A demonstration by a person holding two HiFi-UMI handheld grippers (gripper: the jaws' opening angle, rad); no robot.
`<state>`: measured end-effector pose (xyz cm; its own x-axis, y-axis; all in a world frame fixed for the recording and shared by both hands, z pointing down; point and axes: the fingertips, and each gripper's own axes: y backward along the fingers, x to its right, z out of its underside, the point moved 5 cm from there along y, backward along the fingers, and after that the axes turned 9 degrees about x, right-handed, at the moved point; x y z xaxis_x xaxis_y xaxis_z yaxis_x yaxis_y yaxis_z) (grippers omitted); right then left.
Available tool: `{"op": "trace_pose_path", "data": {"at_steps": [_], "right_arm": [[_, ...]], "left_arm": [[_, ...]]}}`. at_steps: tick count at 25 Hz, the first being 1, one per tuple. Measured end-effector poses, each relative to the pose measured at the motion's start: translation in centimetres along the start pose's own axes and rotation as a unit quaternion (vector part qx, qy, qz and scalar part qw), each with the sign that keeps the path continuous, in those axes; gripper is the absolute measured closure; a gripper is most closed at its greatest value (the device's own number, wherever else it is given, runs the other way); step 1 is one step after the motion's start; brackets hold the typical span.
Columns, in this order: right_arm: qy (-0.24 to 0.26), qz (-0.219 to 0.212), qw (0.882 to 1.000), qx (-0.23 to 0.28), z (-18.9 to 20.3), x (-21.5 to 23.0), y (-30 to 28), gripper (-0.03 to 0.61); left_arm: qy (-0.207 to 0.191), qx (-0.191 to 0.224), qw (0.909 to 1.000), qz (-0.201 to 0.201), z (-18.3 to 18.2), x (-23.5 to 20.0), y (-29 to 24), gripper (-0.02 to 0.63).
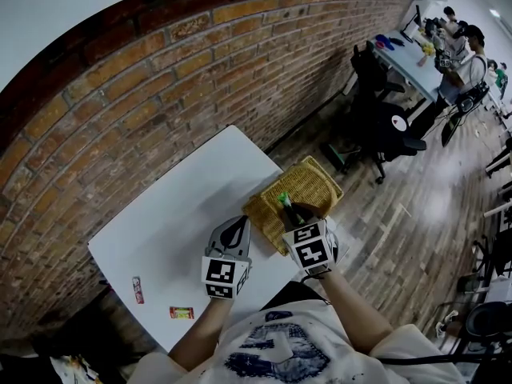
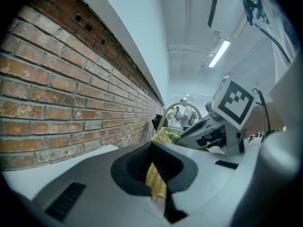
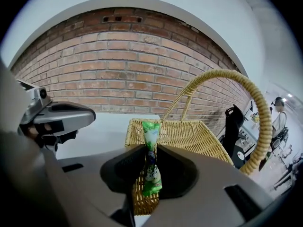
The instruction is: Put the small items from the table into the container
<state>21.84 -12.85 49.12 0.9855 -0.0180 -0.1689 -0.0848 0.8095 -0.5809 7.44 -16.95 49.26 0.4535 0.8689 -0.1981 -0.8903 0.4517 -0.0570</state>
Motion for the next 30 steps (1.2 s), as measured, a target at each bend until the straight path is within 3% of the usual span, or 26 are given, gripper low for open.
{"op": "trace_pose_path", "data": {"at_steps": [10, 20, 30], "right_arm": [[-0.019, -0.009, 0.999, 0.025, 0.0, 0.0, 0.6, 0.491], [-0.016, -0.022, 0.997, 0.075, -1.6, -1.5, 2.8, 0.488], [0.008, -0.118, 0.980, 0.159, -5.3, -9.2, 4.3, 0.488]], "left_arm": [[-0.013, 0.002, 0.9999, -0.010, -0.5, 0.4, 1.4, 0.566], [-0.036, 0.022, 0.9976, -0.054, -2.4, -0.8, 5.0, 0.566], [-0.073, 0.050, 0.9864, -0.139, -5.3, -2.2, 12.6, 0.566]]}}
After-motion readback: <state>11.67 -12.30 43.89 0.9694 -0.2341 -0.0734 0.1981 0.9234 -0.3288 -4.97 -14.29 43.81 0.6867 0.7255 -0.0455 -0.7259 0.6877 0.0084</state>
